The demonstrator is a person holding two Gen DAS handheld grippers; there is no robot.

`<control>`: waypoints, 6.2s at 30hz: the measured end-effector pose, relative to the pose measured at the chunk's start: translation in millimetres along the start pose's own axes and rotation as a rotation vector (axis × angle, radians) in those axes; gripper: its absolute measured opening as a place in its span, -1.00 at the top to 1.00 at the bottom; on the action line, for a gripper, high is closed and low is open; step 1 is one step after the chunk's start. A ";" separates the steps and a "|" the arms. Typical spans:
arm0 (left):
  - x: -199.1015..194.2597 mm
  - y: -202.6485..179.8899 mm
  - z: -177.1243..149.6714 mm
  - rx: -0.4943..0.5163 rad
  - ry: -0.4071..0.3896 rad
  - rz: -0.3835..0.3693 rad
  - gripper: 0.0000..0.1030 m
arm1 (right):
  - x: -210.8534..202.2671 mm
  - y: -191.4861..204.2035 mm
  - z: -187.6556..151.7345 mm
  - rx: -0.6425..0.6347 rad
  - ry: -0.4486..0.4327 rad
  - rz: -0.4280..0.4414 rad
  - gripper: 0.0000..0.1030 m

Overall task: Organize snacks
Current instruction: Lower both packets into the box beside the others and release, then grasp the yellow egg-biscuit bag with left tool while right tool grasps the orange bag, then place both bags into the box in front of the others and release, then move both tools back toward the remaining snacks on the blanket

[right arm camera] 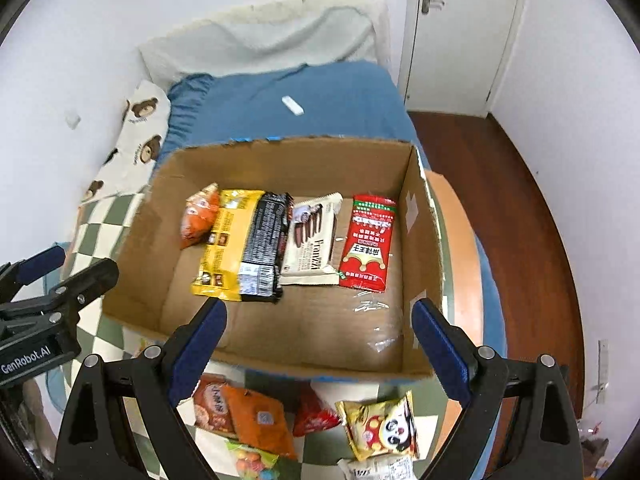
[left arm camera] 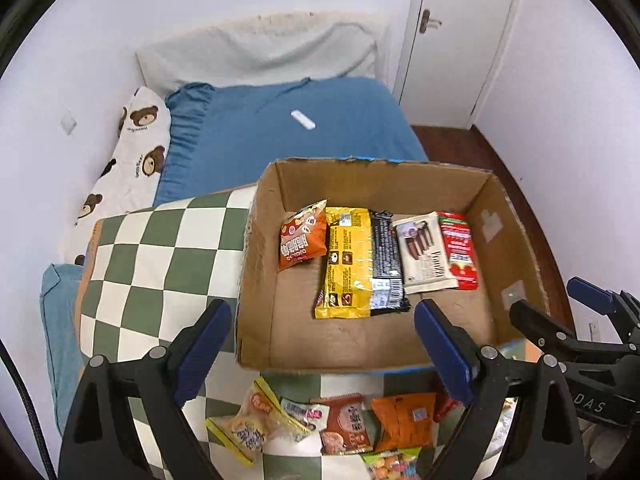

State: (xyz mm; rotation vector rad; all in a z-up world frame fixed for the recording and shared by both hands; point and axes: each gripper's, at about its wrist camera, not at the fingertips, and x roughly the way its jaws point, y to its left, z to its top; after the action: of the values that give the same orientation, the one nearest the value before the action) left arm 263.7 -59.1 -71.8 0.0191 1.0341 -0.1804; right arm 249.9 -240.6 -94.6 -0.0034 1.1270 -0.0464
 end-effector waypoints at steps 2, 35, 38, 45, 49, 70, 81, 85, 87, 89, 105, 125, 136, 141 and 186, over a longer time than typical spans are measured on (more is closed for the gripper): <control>-14.1 0.1 -6.8 -0.008 -0.019 -0.009 -0.82 | -15.1 1.7 -6.1 0.000 -0.028 0.005 -0.86; 122.2 51.6 -146.7 0.393 0.377 0.218 -0.82 | 137.1 53.8 -177.1 0.021 0.287 0.085 -0.42; 137.3 41.0 -146.7 0.504 0.385 0.173 -0.82 | 139.0 54.3 -177.9 0.019 0.292 0.091 -0.37; 151.9 70.5 -153.2 0.235 0.477 0.099 -0.06 | 138.8 54.9 -167.0 0.006 0.315 0.110 -0.24; 147.9 112.3 -177.8 -0.081 0.585 0.057 -0.06 | 134.4 50.1 -169.7 0.038 0.364 0.151 -0.22; 85.7 113.3 -213.3 -0.166 0.445 0.041 0.11 | 108.9 53.5 -173.0 0.039 0.306 0.157 -0.09; -21.5 68.4 -138.6 -0.126 0.256 -0.164 0.12 | 26.6 39.8 -127.2 0.071 0.193 0.318 -0.09; -14.1 28.0 -70.3 -0.085 0.196 -0.181 0.12 | -3.6 13.3 -94.4 0.113 0.128 0.352 -0.09; -7.1 16.7 -38.2 -0.055 0.172 -0.170 0.12 | -11.1 -0.7 -73.5 0.127 0.091 0.338 -0.09; 5.0 8.8 -13.4 -0.037 0.166 -0.150 0.12 | -9.3 -7.5 -49.9 0.136 0.064 0.310 -0.09; 154.6 4.4 28.9 -0.069 0.439 -0.047 0.11 | 98.1 -61.3 28.3 0.161 0.243 0.182 -0.09; 159.0 2.5 16.4 -0.062 0.449 0.009 -0.67 | 135.4 -45.3 24.3 0.133 0.383 0.157 -0.83; 127.8 -3.2 -0.5 -0.049 0.357 0.018 -0.67 | 119.5 -35.6 12.1 0.105 0.334 0.108 -0.86; 107.3 -2.5 -4.7 -0.038 0.297 0.022 -0.67 | 101.5 -27.5 7.0 0.078 0.284 0.085 -0.86; 109.7 3.6 -187.5 0.050 0.516 -0.061 -0.67 | 43.7 -39.5 -211.4 0.292 0.269 0.190 -0.50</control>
State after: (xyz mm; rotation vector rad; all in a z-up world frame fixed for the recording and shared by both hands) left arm 159.0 -52.0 -262.0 0.0830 1.5453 -0.2648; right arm 76.4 -277.3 -223.8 0.3800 1.3757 -0.0422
